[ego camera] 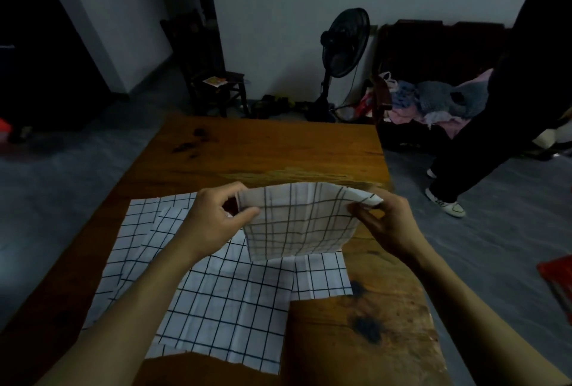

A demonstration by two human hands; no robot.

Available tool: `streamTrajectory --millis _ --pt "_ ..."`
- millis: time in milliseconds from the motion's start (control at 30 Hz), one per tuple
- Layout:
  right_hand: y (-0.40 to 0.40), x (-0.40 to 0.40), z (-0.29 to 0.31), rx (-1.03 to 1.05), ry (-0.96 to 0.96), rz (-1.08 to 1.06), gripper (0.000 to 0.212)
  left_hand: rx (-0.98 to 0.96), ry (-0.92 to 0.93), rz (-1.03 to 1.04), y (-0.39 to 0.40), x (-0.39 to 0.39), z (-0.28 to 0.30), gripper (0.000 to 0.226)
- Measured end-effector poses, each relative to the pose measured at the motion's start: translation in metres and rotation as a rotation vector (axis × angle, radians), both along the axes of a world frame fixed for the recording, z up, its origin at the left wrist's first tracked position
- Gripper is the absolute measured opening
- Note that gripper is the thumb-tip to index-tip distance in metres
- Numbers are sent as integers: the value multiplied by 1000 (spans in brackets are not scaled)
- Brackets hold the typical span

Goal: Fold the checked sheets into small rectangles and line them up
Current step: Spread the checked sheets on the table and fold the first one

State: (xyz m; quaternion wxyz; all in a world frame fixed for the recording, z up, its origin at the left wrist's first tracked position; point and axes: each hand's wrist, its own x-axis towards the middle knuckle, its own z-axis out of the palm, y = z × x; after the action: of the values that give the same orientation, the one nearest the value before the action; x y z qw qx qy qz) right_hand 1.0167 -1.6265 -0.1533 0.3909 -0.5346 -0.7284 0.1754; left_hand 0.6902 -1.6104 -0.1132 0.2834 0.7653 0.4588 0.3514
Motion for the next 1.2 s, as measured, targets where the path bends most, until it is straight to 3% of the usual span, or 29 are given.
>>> streamTrajectory --millis 133,300,433,533,733,833,967,1100,1200 --pt "-2 -6 -5 -83 4 39 9 -87 -62 -15 -3 -5 -9 9" --pt "-4 -7 -1 -258 148 94 14 -282 -249 -8 -6 -5 -11 30" --pt "-1 -1 14 -446 262 189 13 -443 -347 1 2 -8 -11 30" --pt "9 0 16 -506 303 140 14 -509 -362 30 14 -8 -19 28" --pt "39 -7 -24 -454 162 -5 25 -453 -292 104 40 4 -48 28" --pt "51 -10 -51 -452 144 -66 21 -428 -240 166 54 9 -70 29" --pt "56 -9 -79 -437 137 -85 19 -407 -184 190 64 11 -99 28" --pt "54 -6 -93 -421 78 -98 15 -358 -113 186 66 9 -120 6" --pt "52 -5 -99 -323 -3 -76 25 -289 -91 204 65 10 -127 13"
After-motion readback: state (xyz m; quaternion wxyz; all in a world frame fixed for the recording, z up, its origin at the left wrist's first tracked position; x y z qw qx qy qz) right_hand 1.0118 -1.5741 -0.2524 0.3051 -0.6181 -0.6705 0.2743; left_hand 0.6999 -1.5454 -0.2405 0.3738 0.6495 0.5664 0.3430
